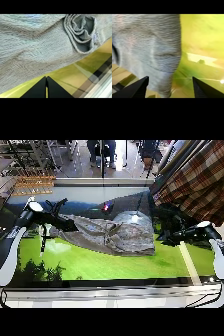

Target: Fold the clothes and pants, and hang the long-sleeved shirts on hangers.

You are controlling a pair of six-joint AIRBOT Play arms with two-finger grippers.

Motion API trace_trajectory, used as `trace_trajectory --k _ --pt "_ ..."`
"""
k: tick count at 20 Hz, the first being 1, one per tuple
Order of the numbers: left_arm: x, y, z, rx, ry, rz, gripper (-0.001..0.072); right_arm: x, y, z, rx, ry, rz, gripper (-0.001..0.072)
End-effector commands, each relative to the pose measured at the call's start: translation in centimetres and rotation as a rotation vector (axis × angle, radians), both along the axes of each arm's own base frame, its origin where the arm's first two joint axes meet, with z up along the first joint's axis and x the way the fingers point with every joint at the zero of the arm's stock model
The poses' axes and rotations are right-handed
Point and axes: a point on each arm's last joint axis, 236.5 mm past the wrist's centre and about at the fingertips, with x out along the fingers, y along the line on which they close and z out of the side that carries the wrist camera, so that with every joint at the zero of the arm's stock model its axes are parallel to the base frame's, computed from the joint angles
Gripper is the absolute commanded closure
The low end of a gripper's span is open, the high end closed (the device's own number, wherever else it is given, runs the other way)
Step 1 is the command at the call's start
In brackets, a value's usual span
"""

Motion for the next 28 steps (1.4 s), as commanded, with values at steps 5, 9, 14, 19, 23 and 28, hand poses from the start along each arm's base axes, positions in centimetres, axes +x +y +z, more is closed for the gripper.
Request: trace_trajectory --k 5,9,14,19,23,28 --pt "0.0 -0.1 0.0 0.0 0.0 -0.002 0.0691 4.2 5.7 -3.8 0.072 -0.087 -0.014 0.008" --pt "-0.4 -1.2 0.0 0.001 0.0 -0.027 0.0691 4.7 8.2 -5.0 -0.01 -0.099 0.058 0.0685" --pt "-0.3 -2.4 -1.1 0.059 -0.028 -0.048 0.0691 0.5 -7.6 -2.3 -0.629 0.061 -0.017 0.0687" --pt "0.1 -5.8 -5.0 0.061 -0.007 -0.052 0.0692 -1.7 -12.7 7.3 -0.744 -0.037 -0.195 0.0687" --pt "1.7 -8.3 -7.9 0.078 -0.039 0.0 0.0692 -0.3 -3.5 12.5 -0.643 -0.156 -0.142 0.0688" --pt "3.6 -5.7 -8.3 0.139 -0.029 0.109 0.0692 2.8 16.1 18.0 -0.5 -0.422 0.04 0.0688"
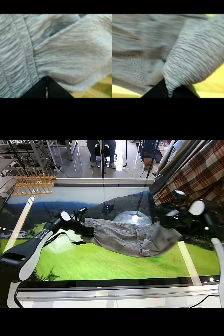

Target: Fold the clothes and pants, and hang the long-sleeved shirts on hangers.

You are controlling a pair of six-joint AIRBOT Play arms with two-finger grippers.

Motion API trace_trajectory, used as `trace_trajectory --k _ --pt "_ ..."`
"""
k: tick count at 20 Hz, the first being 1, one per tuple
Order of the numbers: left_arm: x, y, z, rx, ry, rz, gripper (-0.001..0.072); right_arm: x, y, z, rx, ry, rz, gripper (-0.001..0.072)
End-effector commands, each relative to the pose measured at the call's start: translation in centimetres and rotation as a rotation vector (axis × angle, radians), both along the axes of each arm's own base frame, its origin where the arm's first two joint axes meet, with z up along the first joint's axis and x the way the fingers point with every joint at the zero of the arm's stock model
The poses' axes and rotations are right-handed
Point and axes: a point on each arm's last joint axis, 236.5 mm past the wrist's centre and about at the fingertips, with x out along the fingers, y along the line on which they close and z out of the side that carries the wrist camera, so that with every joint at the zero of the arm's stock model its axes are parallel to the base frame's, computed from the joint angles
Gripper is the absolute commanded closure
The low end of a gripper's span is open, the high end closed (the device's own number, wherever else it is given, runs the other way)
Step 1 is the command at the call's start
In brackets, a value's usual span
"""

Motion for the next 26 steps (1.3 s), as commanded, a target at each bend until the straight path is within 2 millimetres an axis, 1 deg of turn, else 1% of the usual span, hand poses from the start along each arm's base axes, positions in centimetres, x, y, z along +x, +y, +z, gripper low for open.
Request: trace_trajectory --k 1,2,3,4,5,6,7,8,9,10,11,12,13,14,15,16,17,18,19,20,21,22,23,24,25,26 --pt "1.3 1.9 1.9 0.014 -0.023 0.05 0.0692 0.6 14.0 3.2 0.115 -0.134 0.151 0.0688" --pt "1.3 3.1 4.0 0.007 -0.028 0.048 0.0692 0.6 17.8 2.6 0.143 -0.15 0.195 0.0688" --pt "1.1 4.8 6.5 0.007 -0.033 0.046 0.0692 0.7 21.0 1.4 0.166 -0.155 0.228 0.0687" --pt "0.6 6.9 8.7 0.02 -0.036 0.054 0.0692 0.8 24.2 -0.3 0.197 -0.155 0.26 0.0687" --pt "0.0 9.3 10.8 0.037 -0.043 0.081 0.0692 1.0 27.0 -2.1 0.225 -0.151 0.286 0.0687" --pt "-0.6 11.2 12.5 0.042 -0.049 0.098 0.0692 1.6 29.8 -3.9 0.259 -0.157 0.299 0.0687" --pt "-1.3 12.6 14.0 0.041 -0.053 0.113 0.0691 2.4 32.4 -5.3 0.307 -0.166 0.296 0.0686" --pt "-1.9 13.5 15.0 0.042 -0.053 0.121 0.0691 3.7 35.0 -6.5 0.367 -0.181 0.283 0.0686" --pt "-2.4 14.0 15.6 0.043 -0.051 0.123 0.0692 4.9 37.1 -7.4 0.418 -0.189 0.272 0.0685" --pt "-2.6 14.1 15.7 0.043 -0.046 0.12 0.0691 5.7 39.2 -7.9 0.449 -0.194 0.304 0.0639" --pt "-2.8 14.1 15.6 0.044 -0.039 0.116 0.0691 6.0 40.4 -7.8 0.462 -0.186 0.344 0.0414" --pt "-2.9 13.8 15.3 0.043 -0.03 0.108 0.0691 6.3 40.3 -7.0 0.45 -0.176 0.378 0.0175" --pt "-2.9 13.4 15.0 0.043 -0.024 0.098 0.0691 7.2 39.1 -5.4 0.421 -0.19 0.393 0.0139" --pt "-3.0 12.8 14.6 0.043 -0.015 0.083 0.0691 8.2 37.0 -3.5 0.393 -0.209 0.386 0.0148" --pt "-3.0 12.1 14.1 0.043 -0.009 0.061 0.0691 9.3 34.0 -1.4 0.365 -0.229 0.36 0.0147" --pt "-3.0 11.2 13.5 0.043 -0.001 0.041 0.0691 10.0 30.5 0.2 0.334 -0.227 0.327 0.0147" --pt "-2.9 10.1 12.7 0.046 -0.006 0.003 0.0691 10.3 26.4 1.0 0.301 -0.195 0.279 0.0147" --pt "-2.7 8.9 11.7 0.048 -0.011 -0.033 0.0691 9.9 22.0 1.0 0.269 -0.132 0.227 0.0148" --pt "-2.5 7.7 10.5 0.05 -0.008 -0.055 0.0691 8.9 17.7 0.6 0.245 -0.058 0.174 0.0148" --pt "-2.0 6.6 9.3 0.051 -0.011 -0.066 0.0691 7.9 14.2 0.0 0.232 0.004 0.125 0.0149" --pt "-1.4 5.6 8.0 0.054 -0.02 -0.077 0.0691 6.7 11.3 -0.7 0.222 0.054 0.091 0.015" --pt "-0.7 4.9 6.7 0.056 -0.027 -0.071 0.0691 5.4 8.9 -1.7 0.227 0.092 0.066 0.0157" --pt "-0.1 4.5 5.6 0.058 -0.033 -0.062 0.0691 4.0 7.8 -2.7 0.262 0.129 0.053 0.0168" --pt "0.7 4.3 4.4 0.06 -0.041 -0.045 0.0692 2.2 7.4 -4.2 0.323 0.184 0.049 0.0165" --pt "1.5 4.3 3.4 0.062 -0.043 -0.018 0.0692 0.5 7.5 -6.0 0.386 0.242 0.048 0.0133" --pt "2.0 4.4 2.3 0.063 -0.037 0.005 0.0692 -0.5 7.9 -7.8 0.442 0.282 0.039 0.001"
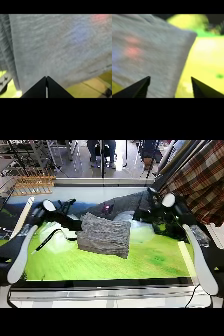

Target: Fold the clothes and pants, and hang the long-sleeved shirts on hangers.

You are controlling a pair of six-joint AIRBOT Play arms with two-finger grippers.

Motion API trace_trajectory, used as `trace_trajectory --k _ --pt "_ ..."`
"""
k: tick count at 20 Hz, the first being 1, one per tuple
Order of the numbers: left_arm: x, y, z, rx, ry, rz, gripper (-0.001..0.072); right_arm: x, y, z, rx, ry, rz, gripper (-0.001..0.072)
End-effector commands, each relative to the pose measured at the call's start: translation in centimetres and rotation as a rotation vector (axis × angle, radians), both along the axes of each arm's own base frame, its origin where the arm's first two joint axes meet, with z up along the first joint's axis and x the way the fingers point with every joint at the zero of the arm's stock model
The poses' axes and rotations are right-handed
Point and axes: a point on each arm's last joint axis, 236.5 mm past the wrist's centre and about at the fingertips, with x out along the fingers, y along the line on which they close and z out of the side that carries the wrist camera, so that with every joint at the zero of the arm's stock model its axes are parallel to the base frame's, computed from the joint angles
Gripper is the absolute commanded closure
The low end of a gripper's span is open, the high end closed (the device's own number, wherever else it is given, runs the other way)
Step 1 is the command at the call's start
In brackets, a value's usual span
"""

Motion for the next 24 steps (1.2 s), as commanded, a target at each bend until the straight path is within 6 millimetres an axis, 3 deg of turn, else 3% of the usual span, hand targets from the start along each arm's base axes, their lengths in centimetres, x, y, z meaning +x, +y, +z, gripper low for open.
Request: trace_trajectory --k 1,3,6,10,13,14,15,16,18,20,22,24 --pt "2.3 -0.6 -4.0 0.008 -0.019 0.06 0.0691 -4.7 -0.7 -4.8 0.175 0.15 -0.023 0.0006" --pt "2.4 -0.2 -5.8 0.014 0.013 0.076 0.0692 -4.0 0.4 -7.9 0.229 0.123 -0.073 0.0006" --pt "2.1 -0.2 -7.4 0.016 0.052 0.091 0.0692 -2.3 3.7 -9.1 0.387 0.088 -0.042 0.0006" --pt "2.3 -0.3 -7.0 0.013 0.048 0.086 0.0692 -0.5 7.0 -11.0 0.508 0.129 -0.057 0.0007" --pt "2.7 -0.5 -6.0 0.003 0.033 0.081 0.0692 0.7 11.0 -11.5 0.557 0.143 -0.023 0.0012" --pt "2.4 -0.8 -5.1 -0.008 0.039 0.065 0.0692 1.5 12.2 -11.3 0.579 0.153 -0.037 0.0082" --pt "2.0 -1.2 -3.9 -0.027 0.044 0.044 0.0692 2.3 12.9 -10.8 0.589 0.131 -0.034 0.0353" --pt "1.4 -1.8 -1.9 -0.055 0.046 0.02 0.0692 3.4 12.9 -10.0 0.582 0.09 -0.033 0.0566" --pt "-0.5 -2.8 3.0 -0.11 0.025 -0.055 0.0692 5.3 11.6 -7.0 0.584 0.041 -0.058 0.0684" --pt "-4.0 -2.7 7.6 -0.113 0.033 -0.14 0.0691 6.7 8.2 -3.6 0.548 -0.01 -0.123 0.0685" --pt "-8.7 -2.1 11.5 -0.102 0.077 -0.241 0.0691 7.2 2.9 0.1 0.446 -0.086 -0.192 0.0686" --pt "-12.6 -1.3 15.0 -0.087 0.092 -0.313 0.0692 7.0 -4.1 3.8 0.322 -0.165 -0.296 0.0686"
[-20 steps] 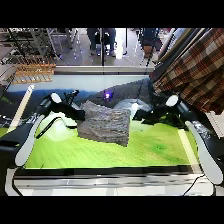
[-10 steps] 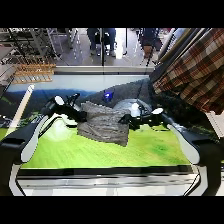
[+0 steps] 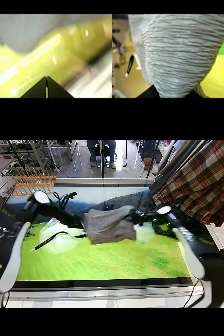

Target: Fold the clothes and pants, and hang the long-sleeved shirts on hangers.

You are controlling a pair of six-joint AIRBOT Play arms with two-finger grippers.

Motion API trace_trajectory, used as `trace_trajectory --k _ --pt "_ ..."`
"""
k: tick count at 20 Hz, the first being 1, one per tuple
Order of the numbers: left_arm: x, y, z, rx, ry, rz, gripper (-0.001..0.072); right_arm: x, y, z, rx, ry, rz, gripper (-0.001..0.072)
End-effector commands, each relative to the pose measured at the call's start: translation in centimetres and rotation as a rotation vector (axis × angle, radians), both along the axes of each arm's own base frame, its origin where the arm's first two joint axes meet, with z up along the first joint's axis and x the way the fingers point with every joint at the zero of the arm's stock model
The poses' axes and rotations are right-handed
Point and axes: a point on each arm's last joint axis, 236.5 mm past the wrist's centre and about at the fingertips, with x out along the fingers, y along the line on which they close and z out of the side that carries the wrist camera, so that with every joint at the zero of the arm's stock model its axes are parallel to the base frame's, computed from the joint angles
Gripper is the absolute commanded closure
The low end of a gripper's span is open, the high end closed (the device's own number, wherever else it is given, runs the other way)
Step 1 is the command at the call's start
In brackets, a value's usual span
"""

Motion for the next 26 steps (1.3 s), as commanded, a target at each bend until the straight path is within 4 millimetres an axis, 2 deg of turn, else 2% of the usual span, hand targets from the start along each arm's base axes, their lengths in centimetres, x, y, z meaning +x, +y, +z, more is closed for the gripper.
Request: trace_trajectory --k 1,3,5,6,8,9,10,12,14,16,18,21,22,23,24,26 --pt "-7.4 1.0 6.5 0.013 0.027 -0.136 0.0692 -0.5 -11.7 6.0 -0.187 -0.043 -0.224 0.0686" --pt "-8.7 1.2 9.7 0.008 -0.052 -0.117 0.0692 -2.6 -19.6 8.2 -0.237 -0.034 -0.347 0.0686" --pt "-10.0 1.3 12.1 0.003 -0.123 -0.116 0.0692 -5.5 -28.2 9.1 -0.265 -0.02 -0.522 0.0687" --pt "-10.7 1.4 13.2 0.001 -0.156 -0.116 0.0691 -7.6 -32.8 8.9 -0.281 -0.004 -0.623 0.0687" --pt "-12.0 1.6 14.8 -0.001 -0.186 -0.095 0.0692 -12.8 -40.8 7.3 -0.302 0.042 -0.806 0.0687" --pt "-12.5 1.7 15.5 -0.003 -0.202 -0.089 0.0692 -15.8 -43.9 6.0 -0.298 0.08 -0.885 0.0687" --pt "-12.9 1.7 16.1 -0.005 -0.22 -0.088 0.0692 -19.1 -46.5 4.3 -0.287 0.124 -0.962 0.0687" --pt "-13.3 1.8 16.6 -0.007 -0.226 -0.072 0.0691 -25.0 -50.2 0.9 -0.272 0.188 -1.115 0.0687" --pt "-13.3 1.8 16.6 -0.008 -0.216 -0.059 0.0692 -30.7 -52.2 -2.3 -0.249 0.242 -1.261 0.0687" --pt "-13.1 1.7 16.5 -0.009 -0.215 -0.056 0.0692 -34.5 -51.8 -5.5 -0.226 0.311 -1.294 0.0687" --pt "-12.9 1.7 16.4 -0.011 -0.217 -0.052 0.0692 -37.0 -51.4 -7.4 -0.231 0.369 -1.311 0.0687" --pt "-12.8 1.8 16.2 -0.004 -0.213 -0.051 0.0691 -39.5 -50.4 -8.7 -0.268 0.472 -1.272 0.0682" --pt "-12.6 2.1 16.1 0.011 -0.214 -0.044 0.0691 -40.3 -49.9 -9.1 -0.291 0.512 -1.235 0.0561" --pt "-12.5 2.7 15.6 0.041 -0.211 -0.035 0.0691 -40.9 -49.4 -9.1 -0.306 0.543 -1.198 0.0257" --pt "-12.4 3.6 15.0 0.088 -0.202 -0.023 0.0691 -41.6 -49.3 -8.4 -0.332 0.57 -1.157 0.0041" --pt "-11.4 7.3 13.4 0.255 -0.205 0.052 0.0691 -42.4 -49.3 -5.5 -0.367 0.603 -1.069 0.0037"
